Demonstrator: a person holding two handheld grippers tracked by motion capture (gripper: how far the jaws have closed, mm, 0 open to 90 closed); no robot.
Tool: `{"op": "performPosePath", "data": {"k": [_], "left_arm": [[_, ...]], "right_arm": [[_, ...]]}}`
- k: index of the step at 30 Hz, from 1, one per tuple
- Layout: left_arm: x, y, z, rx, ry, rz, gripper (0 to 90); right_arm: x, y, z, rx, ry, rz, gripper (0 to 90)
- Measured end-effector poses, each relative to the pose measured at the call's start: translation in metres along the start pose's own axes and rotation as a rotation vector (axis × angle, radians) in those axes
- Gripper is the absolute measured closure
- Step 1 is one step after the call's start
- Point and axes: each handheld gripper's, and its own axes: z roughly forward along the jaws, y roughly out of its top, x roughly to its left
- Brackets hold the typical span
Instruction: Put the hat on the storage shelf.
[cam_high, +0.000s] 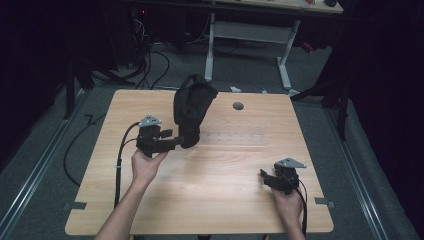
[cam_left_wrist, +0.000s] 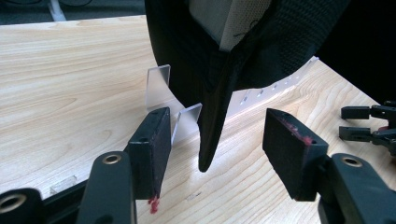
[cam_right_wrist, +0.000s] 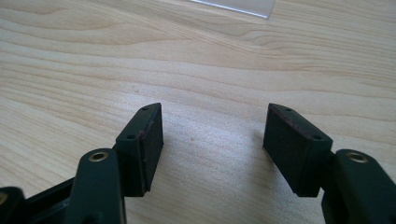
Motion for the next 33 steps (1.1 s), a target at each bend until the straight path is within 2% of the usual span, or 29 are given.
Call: {"op": "performPosePath", "data": {"k": [13, 26, 33], "left_arm": [[0.0, 0.009, -0.019, -0.018, 0.005, 0.021, 41.5], [0.006, 0.012, -0.038, -0.04, 0.009, -0.003, 41.8], [0.006, 0.011, -0.046, -0.057, 0.024, 0.023, 41.4]], "right_arm": [[0.0, 0.0, 0.0, 0.0, 0.002, 0.0, 37.4], [0.0, 0.0, 0.0, 0.001, 0.002, -0.001, 37.2], [0.0, 0.0, 0.0, 0.0, 0.002, -0.005, 37.2]]}}
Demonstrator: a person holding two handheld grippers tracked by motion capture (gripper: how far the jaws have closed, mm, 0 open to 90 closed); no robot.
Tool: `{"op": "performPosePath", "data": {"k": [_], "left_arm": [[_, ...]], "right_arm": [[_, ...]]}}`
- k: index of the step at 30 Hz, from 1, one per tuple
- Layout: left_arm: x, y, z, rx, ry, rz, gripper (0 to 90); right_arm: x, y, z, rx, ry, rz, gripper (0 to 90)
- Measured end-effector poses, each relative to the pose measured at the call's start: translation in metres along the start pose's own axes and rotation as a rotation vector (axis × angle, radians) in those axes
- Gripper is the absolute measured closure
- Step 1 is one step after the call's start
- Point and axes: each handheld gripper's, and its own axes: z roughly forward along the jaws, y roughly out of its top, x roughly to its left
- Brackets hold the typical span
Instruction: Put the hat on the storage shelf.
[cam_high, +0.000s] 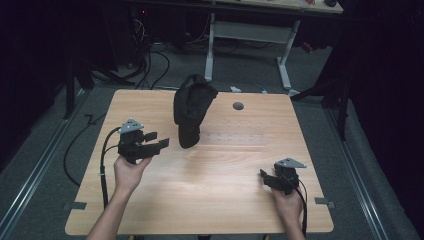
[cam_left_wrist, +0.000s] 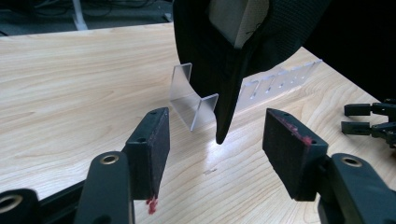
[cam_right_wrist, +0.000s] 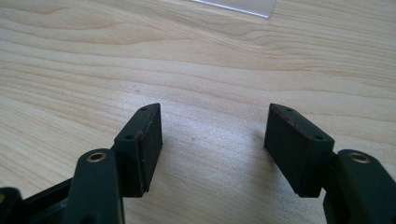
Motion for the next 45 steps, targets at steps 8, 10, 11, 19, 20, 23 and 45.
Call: {"op": "performPosePath", "data": {"k": [8, 10, 11, 19, 20, 23, 45], "left_arm": [[0.005, -0.007, -0.009, 0.007, 0.023, 0.005, 41.2], [0.007, -0.008, -0.012, 0.004, 0.014, -0.045, 41.1], [0.007, -0.008, -0.012, 0.004, 0.014, -0.045, 40.9], [0.006, -0.014, -0.018, 0.006, 0.009, -0.071, 39.8], [0.007, -0.015, -0.019, 0.01, 0.009, -0.074, 39.8], [0.009, -0.018, -0.017, 0.028, 0.007, -0.083, 39.5], [0.044, -0.074, -0.006, 0.118, 0.142, -0.083, 36.3]], "right_arm": [[0.0, 0.0, 0.0, 0.0, 0.002, -0.001, 37.0], [0.0, 0.0, 0.0, 0.0, 0.001, -0.001, 37.0], [0.0, 0.0, 0.0, 0.0, 0.001, -0.001, 37.0], [0.0, 0.0, 0.0, 0.001, 0.001, 0.0, 37.0], [0.0, 0.0, 0.0, 0.001, 0.001, 0.001, 36.9], [0.0, 0.0, 0.0, 0.001, 0.001, 0.001, 36.8], [0.0, 0.0, 0.0, 0.0, 0.005, 0.006, 36.4]]}}
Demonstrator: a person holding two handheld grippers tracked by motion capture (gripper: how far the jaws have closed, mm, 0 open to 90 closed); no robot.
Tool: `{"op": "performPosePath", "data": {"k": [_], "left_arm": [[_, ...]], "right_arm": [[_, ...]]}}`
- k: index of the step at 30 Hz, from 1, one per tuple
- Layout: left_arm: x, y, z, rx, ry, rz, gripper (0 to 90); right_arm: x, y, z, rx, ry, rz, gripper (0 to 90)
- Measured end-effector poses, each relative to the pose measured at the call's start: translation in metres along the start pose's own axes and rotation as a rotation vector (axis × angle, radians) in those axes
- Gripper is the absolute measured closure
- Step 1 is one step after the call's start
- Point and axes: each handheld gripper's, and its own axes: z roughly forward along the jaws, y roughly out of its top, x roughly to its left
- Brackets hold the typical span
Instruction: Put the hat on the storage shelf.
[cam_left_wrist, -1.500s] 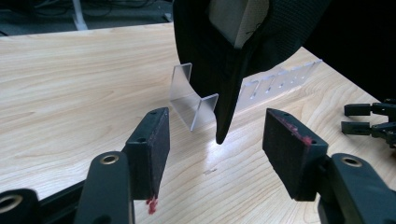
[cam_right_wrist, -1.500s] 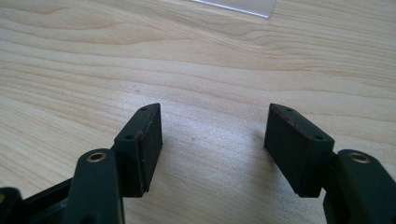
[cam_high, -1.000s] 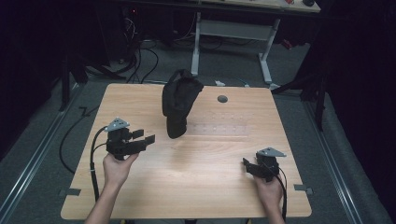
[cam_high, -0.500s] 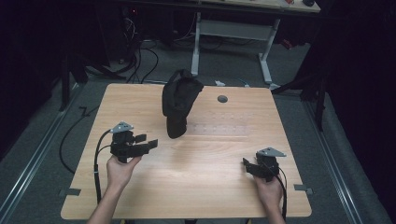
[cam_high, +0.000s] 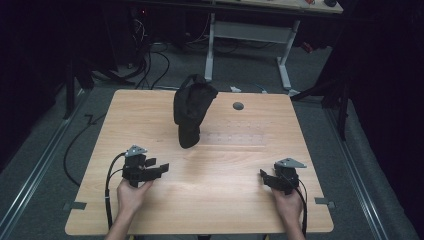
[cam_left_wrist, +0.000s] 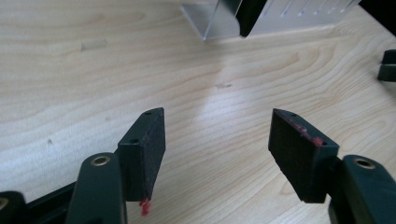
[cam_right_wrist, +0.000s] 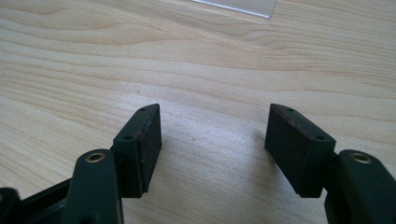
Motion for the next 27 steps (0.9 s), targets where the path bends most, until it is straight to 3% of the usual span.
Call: {"op": "performPosePath", "data": {"k": [8, 10, 12, 19, 22, 23, 24, 27], "left_arm": [[0.008, -0.016, 0.008, 0.019, 0.036, 0.029, 35.2], [0.012, -0.022, 0.011, 0.018, 0.057, 0.065, 35.2], [0.013, -0.024, 0.012, 0.015, 0.065, 0.077, 36.1], [0.015, -0.043, 0.017, -0.06, 0.104, 0.16, 37.9], [0.012, -0.053, 0.019, -0.088, 0.12, 0.242, 36.1], [0.012, -0.053, 0.019, -0.088, 0.12, 0.242, 35.4], [0.01, -0.056, 0.02, -0.086, 0.125, 0.27, 35.4], [0.009, -0.056, 0.02, -0.077, 0.12, 0.268, 33.9]], "right_arm": [[0.0, 0.0, 0.0, 0.001, 0.001, 0.001, 36.1], [0.0, 0.0, 0.0, 0.001, 0.0, 0.002, 36.2], [0.0, 0.0, 0.0, 0.001, 0.001, 0.002, 36.2], [0.0, 0.0, 0.0, 0.001, 0.0, 0.001, 36.2], [0.0, 0.0, 0.0, 0.001, -0.001, 0.001, 36.2], [0.0, 0.0, 0.0, 0.001, -0.001, 0.001, 36.2], [0.0, 0.0, 0.0, 0.001, -0.001, 0.001, 36.2], [0.0, 0.0, 0.0, 0.001, 0.0, 0.002, 36.2]]}}
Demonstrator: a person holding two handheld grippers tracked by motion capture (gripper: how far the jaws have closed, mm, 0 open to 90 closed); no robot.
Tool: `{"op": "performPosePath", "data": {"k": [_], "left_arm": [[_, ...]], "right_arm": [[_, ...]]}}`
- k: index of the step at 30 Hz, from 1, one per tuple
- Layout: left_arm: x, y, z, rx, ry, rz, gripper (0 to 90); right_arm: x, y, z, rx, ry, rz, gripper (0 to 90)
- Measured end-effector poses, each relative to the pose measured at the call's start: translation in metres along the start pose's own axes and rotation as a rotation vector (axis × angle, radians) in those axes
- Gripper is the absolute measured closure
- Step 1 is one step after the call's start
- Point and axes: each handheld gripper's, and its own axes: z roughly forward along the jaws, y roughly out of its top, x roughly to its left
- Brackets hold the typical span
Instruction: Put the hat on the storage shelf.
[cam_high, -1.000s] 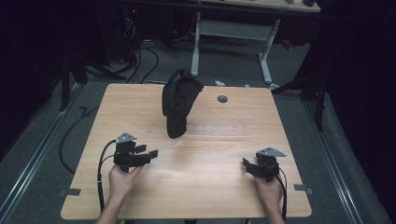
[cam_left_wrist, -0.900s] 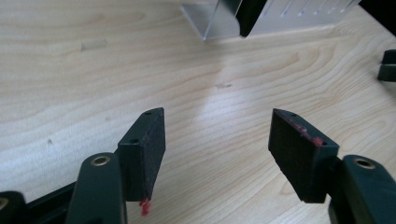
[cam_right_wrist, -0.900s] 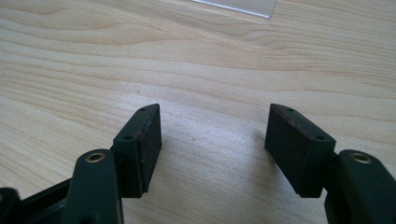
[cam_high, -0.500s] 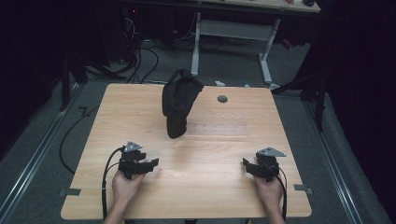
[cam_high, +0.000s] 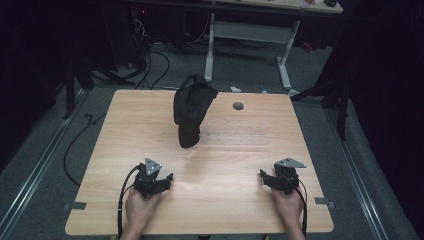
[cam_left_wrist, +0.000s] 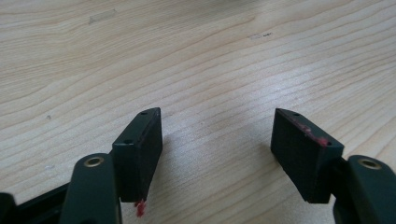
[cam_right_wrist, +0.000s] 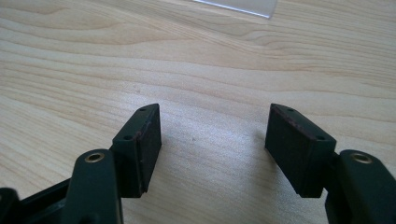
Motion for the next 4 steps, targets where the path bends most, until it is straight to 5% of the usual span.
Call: {"op": "performPosePath", "data": {"k": [4], "left_arm": [[0.0, 0.0001, 0.0, 0.0, 0.0, -0.002, 33.9]], "right_arm": [[-0.0001, 0.0, 0.0, 0.0, 0.001, 0.0, 36.2]]}}
